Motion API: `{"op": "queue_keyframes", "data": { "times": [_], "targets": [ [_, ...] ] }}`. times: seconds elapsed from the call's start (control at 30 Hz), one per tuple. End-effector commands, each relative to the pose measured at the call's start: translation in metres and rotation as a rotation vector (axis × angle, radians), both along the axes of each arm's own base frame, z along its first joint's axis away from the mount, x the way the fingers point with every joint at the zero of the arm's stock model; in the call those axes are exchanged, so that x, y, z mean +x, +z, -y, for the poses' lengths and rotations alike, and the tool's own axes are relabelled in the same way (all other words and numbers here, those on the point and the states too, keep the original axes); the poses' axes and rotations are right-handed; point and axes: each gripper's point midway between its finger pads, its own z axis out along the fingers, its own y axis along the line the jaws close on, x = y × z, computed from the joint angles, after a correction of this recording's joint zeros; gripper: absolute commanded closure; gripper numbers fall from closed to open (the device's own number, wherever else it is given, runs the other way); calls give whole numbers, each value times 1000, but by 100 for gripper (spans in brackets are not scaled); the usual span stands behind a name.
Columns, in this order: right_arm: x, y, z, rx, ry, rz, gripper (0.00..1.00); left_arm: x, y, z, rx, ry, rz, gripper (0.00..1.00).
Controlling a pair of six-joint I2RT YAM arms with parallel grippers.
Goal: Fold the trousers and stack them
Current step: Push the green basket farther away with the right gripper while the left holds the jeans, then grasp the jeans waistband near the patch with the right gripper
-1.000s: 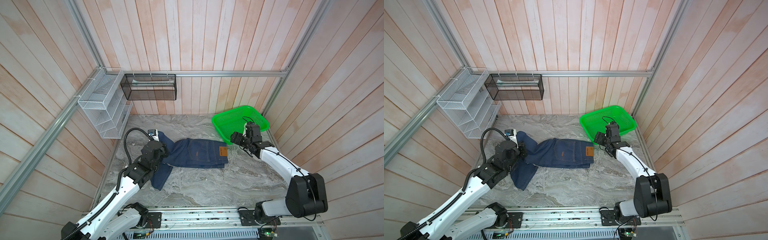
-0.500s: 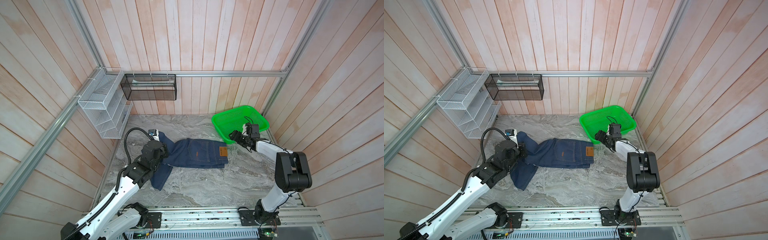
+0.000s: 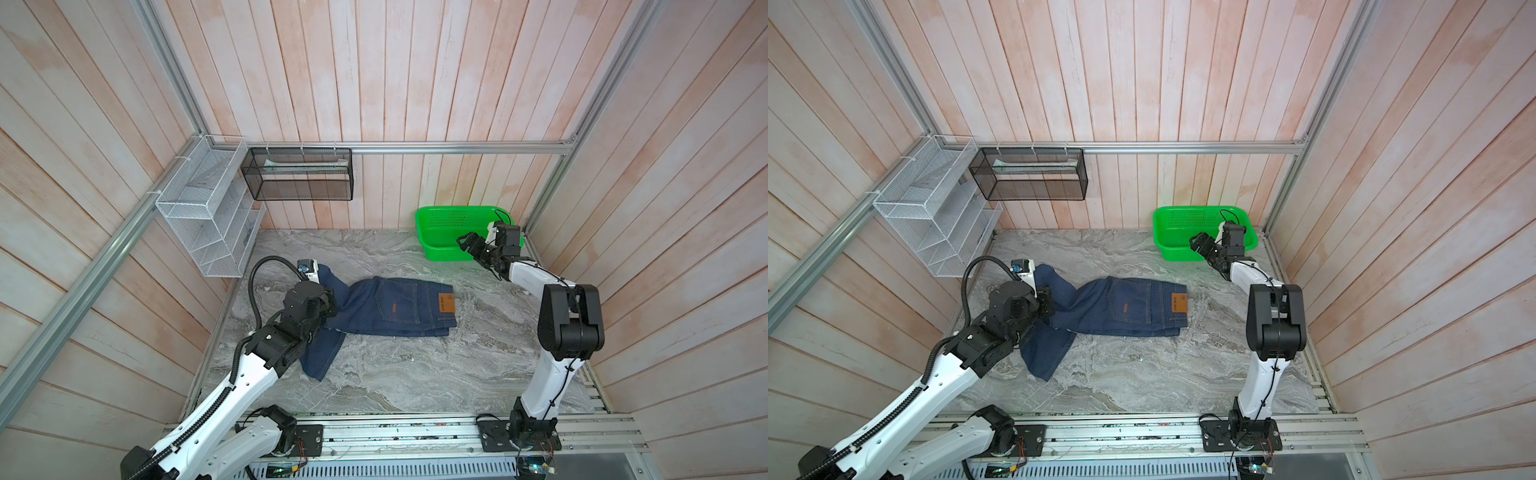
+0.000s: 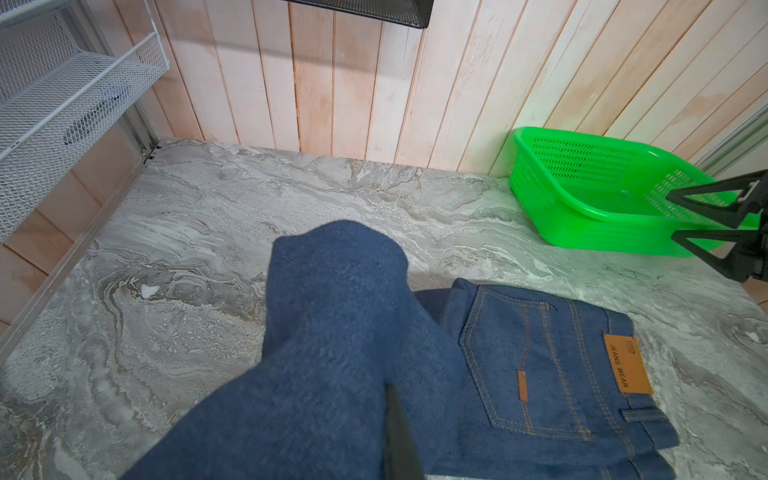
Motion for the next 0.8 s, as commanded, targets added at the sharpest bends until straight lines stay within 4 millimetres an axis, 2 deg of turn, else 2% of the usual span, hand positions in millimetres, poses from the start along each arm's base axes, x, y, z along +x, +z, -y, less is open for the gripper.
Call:
{"op": "queue_keyframes", "data": {
  "times": [0.0,0.13,0.33,0.47,0.6,0.77],
  "targets": [
    [-18,43,-1,-49,-7,73,4,-2,19,0,-39,0,36,100],
    [-67,42,5,-128,-59,12,4,-4,15,-1,-37,0,20,100],
    [-137,15,7,-107,-101,-116,4,-2,7,-1,-39,10,-4,100],
    [-178,-11,-17,-59,-72,-213,10,0,3,0,-43,19,-18,96],
    [-216,-51,-40,-10,-56,-327,16,0,1,-1,-48,31,-22,96],
    [-236,-87,-54,27,-36,-418,20,-2,1,-5,-45,44,-21,96]
  ]
}}
